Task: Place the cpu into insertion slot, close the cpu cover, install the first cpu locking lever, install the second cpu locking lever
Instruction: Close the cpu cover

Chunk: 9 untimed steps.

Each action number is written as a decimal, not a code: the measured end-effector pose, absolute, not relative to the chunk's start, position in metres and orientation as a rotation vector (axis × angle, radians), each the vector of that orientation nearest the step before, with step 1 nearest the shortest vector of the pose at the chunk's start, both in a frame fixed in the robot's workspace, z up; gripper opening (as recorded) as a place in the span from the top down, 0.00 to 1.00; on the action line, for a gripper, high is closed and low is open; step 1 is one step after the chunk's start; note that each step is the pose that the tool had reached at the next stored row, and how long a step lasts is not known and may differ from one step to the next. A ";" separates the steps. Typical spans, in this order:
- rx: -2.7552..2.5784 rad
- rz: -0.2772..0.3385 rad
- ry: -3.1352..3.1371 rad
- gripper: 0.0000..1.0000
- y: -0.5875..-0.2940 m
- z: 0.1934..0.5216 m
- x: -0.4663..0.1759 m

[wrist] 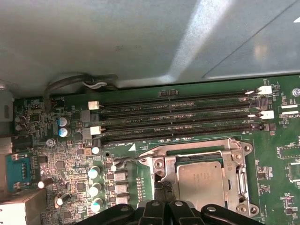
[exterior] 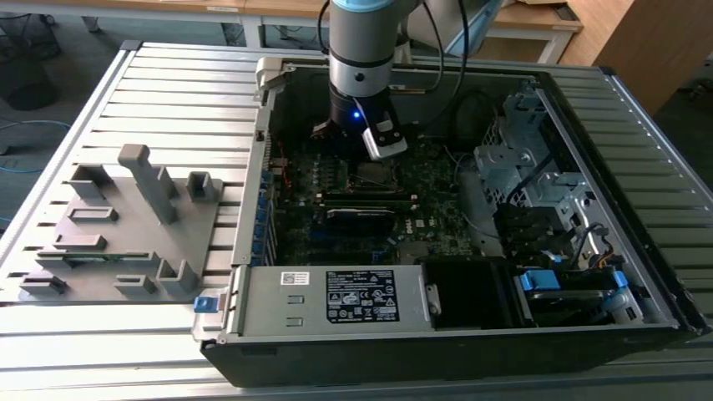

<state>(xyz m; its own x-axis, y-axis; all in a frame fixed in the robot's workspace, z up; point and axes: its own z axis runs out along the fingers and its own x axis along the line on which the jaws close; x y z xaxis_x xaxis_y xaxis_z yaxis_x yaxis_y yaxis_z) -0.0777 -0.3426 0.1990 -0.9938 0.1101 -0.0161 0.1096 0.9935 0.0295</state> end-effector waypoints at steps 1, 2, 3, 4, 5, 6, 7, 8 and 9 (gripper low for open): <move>0.172 0.045 3.119 0.90 -0.343 0.199 -0.078; 0.172 0.045 3.119 0.90 -0.343 0.199 -0.078; 0.172 0.044 3.119 0.90 -0.343 0.199 -0.078; 0.172 0.044 3.119 0.90 -0.343 0.199 -0.078; 0.172 0.044 3.119 0.90 -0.343 0.199 -0.078; 0.172 0.044 3.119 0.90 -0.343 0.199 -0.078; 0.172 0.045 3.119 0.90 -0.343 0.198 -0.078; 0.172 0.045 3.119 0.90 -0.343 0.198 -0.078; 0.172 0.045 3.119 0.90 -0.343 0.199 -0.078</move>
